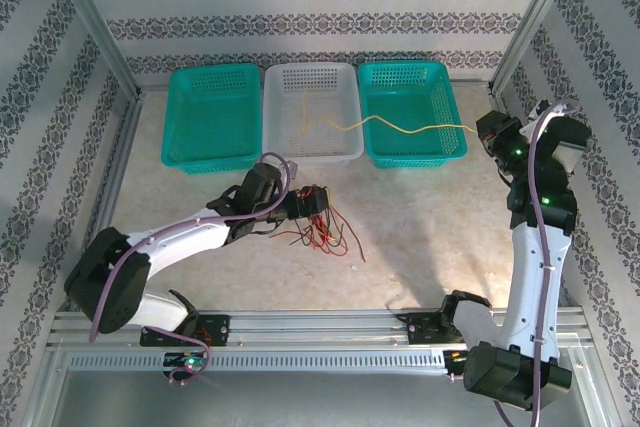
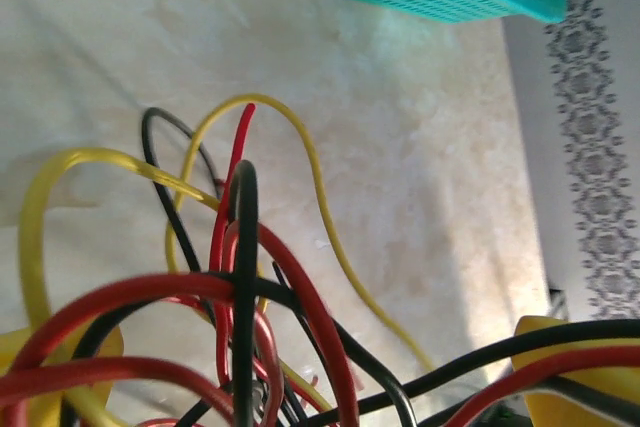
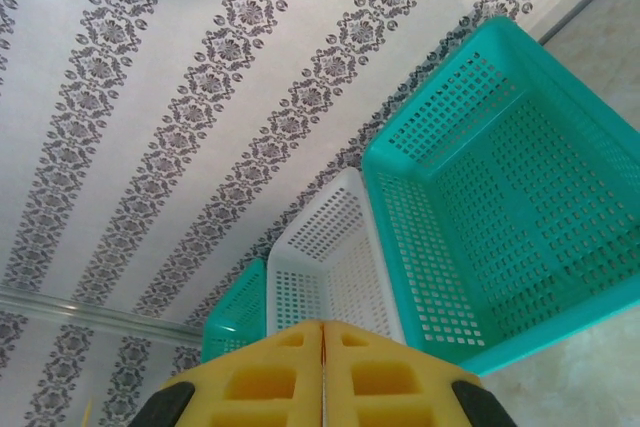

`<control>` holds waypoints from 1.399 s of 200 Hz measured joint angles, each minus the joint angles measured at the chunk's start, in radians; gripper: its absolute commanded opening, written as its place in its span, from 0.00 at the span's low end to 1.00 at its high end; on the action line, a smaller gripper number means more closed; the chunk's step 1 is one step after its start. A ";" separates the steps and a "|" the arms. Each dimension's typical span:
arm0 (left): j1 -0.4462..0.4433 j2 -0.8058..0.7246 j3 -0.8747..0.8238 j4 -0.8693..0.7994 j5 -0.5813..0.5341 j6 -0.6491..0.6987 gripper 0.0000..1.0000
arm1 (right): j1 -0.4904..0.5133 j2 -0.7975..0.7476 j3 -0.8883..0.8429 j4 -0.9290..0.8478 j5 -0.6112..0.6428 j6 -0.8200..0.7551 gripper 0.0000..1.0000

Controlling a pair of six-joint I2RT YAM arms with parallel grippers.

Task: Untangle the cables

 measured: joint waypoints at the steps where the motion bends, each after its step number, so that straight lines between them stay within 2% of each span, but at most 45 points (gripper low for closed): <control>1: 0.000 -0.002 0.001 -0.006 -0.002 0.003 1.00 | 0.001 0.000 0.001 -0.001 0.002 -0.002 0.00; 29: 0.000 -0.097 0.059 -0.194 -0.069 0.151 0.99 | 0.020 0.007 0.008 -0.016 0.025 -0.023 0.00; 49: 0.000 -0.108 0.115 -0.325 -0.115 0.259 0.99 | 0.032 0.021 0.009 -0.021 0.039 -0.029 0.00; 68: 0.000 -0.073 0.148 -0.422 -0.129 0.328 0.99 | 0.048 0.031 0.009 -0.023 0.047 -0.029 0.00; 111: -0.029 0.041 0.223 -0.525 -0.118 0.372 0.99 | 0.066 0.035 0.018 -0.033 0.060 -0.033 0.00; 149: -0.042 0.048 0.443 -0.585 0.013 0.345 0.99 | 0.066 0.035 0.062 -0.066 0.070 -0.054 0.00; 171: -0.018 0.165 0.587 -0.681 0.126 0.345 1.00 | 0.066 0.032 0.071 -0.068 0.076 -0.064 0.00; 184: -0.006 0.251 0.585 -0.702 0.211 0.344 1.00 | 0.078 0.032 0.069 -0.070 0.083 -0.070 0.00; 207: -0.013 0.340 0.476 -0.772 0.319 0.340 0.99 | 0.106 0.021 0.039 -0.069 0.095 -0.074 0.00; 235: -0.017 0.311 0.471 -0.872 0.338 0.350 0.99 | 0.125 0.003 -0.014 -0.073 0.102 -0.074 0.00; 280: -0.005 0.284 0.501 -0.879 0.341 0.335 0.99 | 0.143 -0.009 -0.088 -0.074 0.103 -0.073 0.00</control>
